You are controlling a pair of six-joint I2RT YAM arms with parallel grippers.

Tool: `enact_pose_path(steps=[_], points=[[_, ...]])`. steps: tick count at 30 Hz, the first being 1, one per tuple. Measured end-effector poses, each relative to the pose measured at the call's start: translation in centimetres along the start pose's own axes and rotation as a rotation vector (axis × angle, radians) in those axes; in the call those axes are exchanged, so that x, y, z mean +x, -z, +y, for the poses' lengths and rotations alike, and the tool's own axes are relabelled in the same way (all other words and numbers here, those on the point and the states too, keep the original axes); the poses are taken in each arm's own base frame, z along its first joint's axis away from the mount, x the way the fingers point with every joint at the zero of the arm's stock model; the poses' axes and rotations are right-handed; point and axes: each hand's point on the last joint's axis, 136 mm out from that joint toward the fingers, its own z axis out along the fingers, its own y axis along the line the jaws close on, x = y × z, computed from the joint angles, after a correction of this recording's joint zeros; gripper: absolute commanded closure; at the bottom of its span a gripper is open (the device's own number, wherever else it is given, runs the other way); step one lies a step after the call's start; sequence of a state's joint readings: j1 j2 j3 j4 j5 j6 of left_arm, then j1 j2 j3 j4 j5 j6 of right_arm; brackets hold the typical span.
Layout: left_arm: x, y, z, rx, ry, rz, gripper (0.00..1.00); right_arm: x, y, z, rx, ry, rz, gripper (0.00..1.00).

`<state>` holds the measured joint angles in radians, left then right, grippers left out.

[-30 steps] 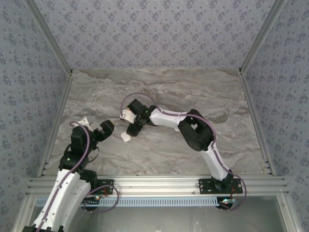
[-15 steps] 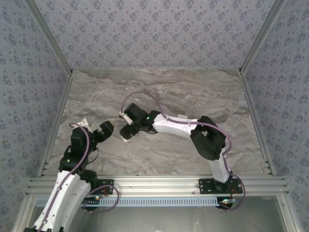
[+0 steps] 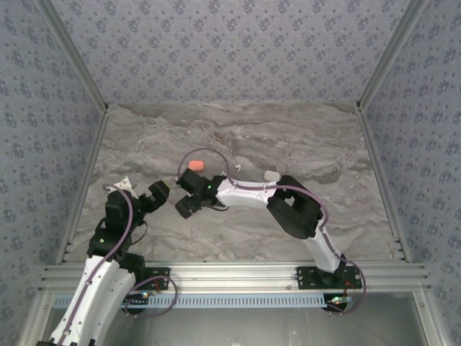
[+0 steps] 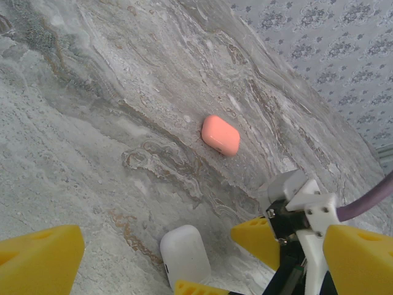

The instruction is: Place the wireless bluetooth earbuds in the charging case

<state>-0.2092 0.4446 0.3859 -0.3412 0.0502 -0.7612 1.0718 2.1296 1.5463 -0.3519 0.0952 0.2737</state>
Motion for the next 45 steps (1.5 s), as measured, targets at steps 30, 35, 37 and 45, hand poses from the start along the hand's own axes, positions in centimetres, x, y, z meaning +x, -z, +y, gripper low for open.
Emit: enact_pose_path(steps=[30,35,37,45], points=[[-0.2,0.1,0.3,-0.01,0.003,-0.01,0.01,2.6,0.1,-0.5,0.056,0.105,0.039,0.58],[0.4,0.0,-1.0,0.059,0.001,0.031,0.04,4.0,4.5,-2.0,0.035,0.186,-0.035,0.57],[0.7,-0.1,-2.2,0.119,-0.003,0.061,0.06,4.3,7.0,-2.9,0.026,0.216,-0.091,0.57],[3.0,-0.4,-8.4,0.442,-0.008,0.263,0.17,5.7,15.0,-6.0,0.017,0.374,-0.3,0.56]])
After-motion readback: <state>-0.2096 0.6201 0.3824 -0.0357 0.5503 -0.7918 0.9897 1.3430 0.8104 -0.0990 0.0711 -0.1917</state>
